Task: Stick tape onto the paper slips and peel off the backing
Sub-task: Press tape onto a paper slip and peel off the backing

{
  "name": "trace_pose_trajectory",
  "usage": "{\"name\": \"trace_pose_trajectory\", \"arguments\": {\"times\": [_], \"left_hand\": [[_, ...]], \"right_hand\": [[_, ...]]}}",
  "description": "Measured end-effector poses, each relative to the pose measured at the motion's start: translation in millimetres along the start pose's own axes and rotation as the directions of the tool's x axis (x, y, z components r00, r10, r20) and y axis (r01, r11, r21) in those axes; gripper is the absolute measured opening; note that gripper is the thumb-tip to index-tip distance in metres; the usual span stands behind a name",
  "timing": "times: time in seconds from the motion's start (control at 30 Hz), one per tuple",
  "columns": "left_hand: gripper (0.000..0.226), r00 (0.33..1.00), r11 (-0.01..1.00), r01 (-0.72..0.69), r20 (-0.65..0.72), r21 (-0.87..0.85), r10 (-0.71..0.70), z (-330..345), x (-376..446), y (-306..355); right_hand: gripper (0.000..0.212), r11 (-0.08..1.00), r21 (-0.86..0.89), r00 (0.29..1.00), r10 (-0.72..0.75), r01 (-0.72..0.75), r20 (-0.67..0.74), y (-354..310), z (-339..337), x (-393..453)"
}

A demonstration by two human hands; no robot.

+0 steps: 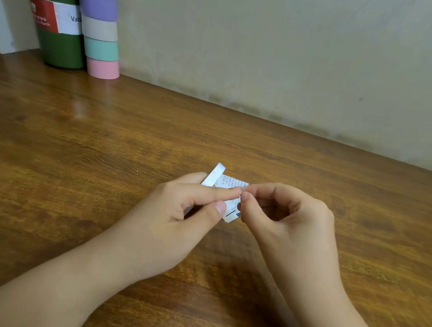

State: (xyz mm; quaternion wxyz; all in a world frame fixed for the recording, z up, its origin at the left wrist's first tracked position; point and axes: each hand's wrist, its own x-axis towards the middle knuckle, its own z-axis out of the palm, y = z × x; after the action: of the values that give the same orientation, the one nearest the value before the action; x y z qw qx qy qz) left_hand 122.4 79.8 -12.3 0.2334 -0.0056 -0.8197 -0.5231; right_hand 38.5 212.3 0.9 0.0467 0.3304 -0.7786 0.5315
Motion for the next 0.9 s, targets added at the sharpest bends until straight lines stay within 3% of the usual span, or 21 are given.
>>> {"name": "trace_pose_trajectory", "arguments": {"times": [0.17,0.47,0.9], "left_hand": [[0.03,1.0,0.999,0.015,-0.001,-0.03,-0.015,0.1,1.0,-2.8],[0.034,0.995,0.984,-0.101,0.005,0.147,0.101,2.0,-0.8,-1.0],[0.027,1.0,0.998,0.012,-0.001,-0.055,-0.012,0.1,1.6,1.2]], "right_hand": [[0.011,1.0,-0.007,1.0,-0.028,0.028,-0.002,-0.7,0.8,-0.6],[0.008,0.999,-0.043,0.999,-0.032,0.032,-0.008,0.3,0.7,-0.2],[0.013,1.0,0.009,1.0,-0.001,0.001,0.001,-0.8,-0.8,0.8]]}}
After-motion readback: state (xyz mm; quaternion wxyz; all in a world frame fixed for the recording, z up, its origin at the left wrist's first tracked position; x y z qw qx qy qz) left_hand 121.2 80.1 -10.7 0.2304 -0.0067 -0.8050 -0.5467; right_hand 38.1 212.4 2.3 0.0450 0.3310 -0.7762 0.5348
